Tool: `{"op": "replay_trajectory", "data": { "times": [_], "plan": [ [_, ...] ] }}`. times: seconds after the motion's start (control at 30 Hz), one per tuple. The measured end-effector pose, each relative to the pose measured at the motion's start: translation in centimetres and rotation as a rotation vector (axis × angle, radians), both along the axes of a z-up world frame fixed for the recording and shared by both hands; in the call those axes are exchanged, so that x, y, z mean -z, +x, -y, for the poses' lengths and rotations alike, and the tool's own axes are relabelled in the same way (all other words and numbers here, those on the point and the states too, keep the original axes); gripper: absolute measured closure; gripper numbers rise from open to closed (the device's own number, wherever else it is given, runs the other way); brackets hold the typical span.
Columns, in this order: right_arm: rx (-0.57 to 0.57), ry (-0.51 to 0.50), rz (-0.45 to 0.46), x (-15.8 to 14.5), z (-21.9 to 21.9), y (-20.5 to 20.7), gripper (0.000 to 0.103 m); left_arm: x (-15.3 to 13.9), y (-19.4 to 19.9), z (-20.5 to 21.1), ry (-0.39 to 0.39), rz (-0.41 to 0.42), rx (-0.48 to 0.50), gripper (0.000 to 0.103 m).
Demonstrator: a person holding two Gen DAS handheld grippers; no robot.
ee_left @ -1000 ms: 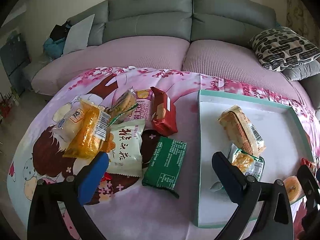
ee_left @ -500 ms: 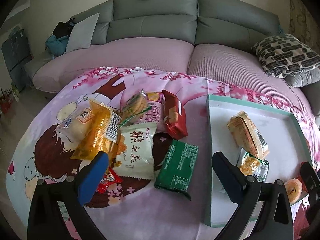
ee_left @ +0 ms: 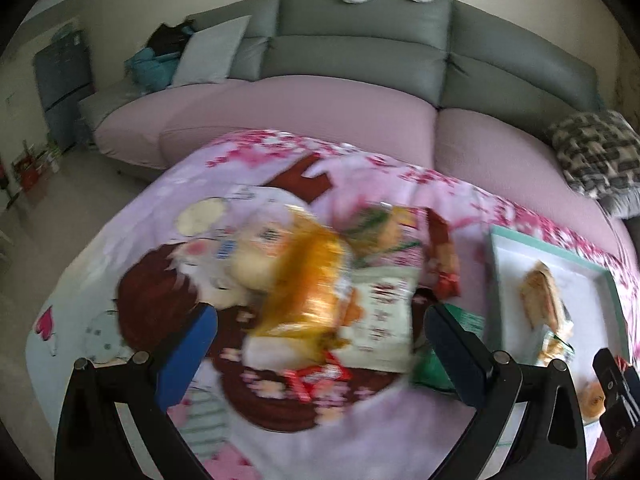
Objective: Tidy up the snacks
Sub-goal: 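Move the left tool to the snack pile while the right tool withdraws from the tray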
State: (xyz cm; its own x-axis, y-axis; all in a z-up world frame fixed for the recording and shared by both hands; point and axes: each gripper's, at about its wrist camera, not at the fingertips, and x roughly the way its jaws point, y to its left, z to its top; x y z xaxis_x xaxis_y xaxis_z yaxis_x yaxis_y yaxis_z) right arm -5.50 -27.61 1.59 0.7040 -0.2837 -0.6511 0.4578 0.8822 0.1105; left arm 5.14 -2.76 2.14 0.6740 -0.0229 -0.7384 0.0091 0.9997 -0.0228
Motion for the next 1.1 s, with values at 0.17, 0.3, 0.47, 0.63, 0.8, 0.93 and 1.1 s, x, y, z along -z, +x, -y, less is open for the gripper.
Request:
{"op": "replay_trajectory", "data": {
  "times": [0.17, 0.3, 0.47, 0.63, 0.8, 0.93, 1.1],
  "plan": [
    [-0.062, 0.023, 0.006, 0.3, -2.7, 1.4, 0.0, -0.2, 0.3, -4.0, -0.014, -0.008, -0.077, 0.0],
    [-0.115, 0.044, 0.001, 0.8, -5.2, 2.8, 0.0, 0.1, 0.5, -6.2, -0.01, -0.024, -0.113, 0.0],
    [-0.17, 0.071, -0.008, 1.4, -8.1, 4.0, 0.0, 0.8, 0.8, -7.9, -0.039, -0.052, -0.127, 0.0],
    [-0.224, 0.09, -0.025, 1.9, -10.3, 5.0, 0.0, 1.3, 0.9, -8.7, -0.058, -0.069, -0.144, 0.0],
    [-0.255, 0.075, -0.055, 2.5, -11.9, 5.7, 0.0, 2.3, 1.1, -8.9, -0.071, -0.095, -0.148, 0.0],
    [-0.255, 0.058, -0.074, 2.8, -12.1, 5.9, 0.0, 3.2, 1.4, -8.6, -0.082, -0.116, -0.137, 0.0],
    [-0.239, 0.06, -0.089, 3.1, -11.7, 5.9, 0.0, 4.5, 1.5, -7.5, -0.086, -0.172, -0.079, 0.0]
  ]
}}
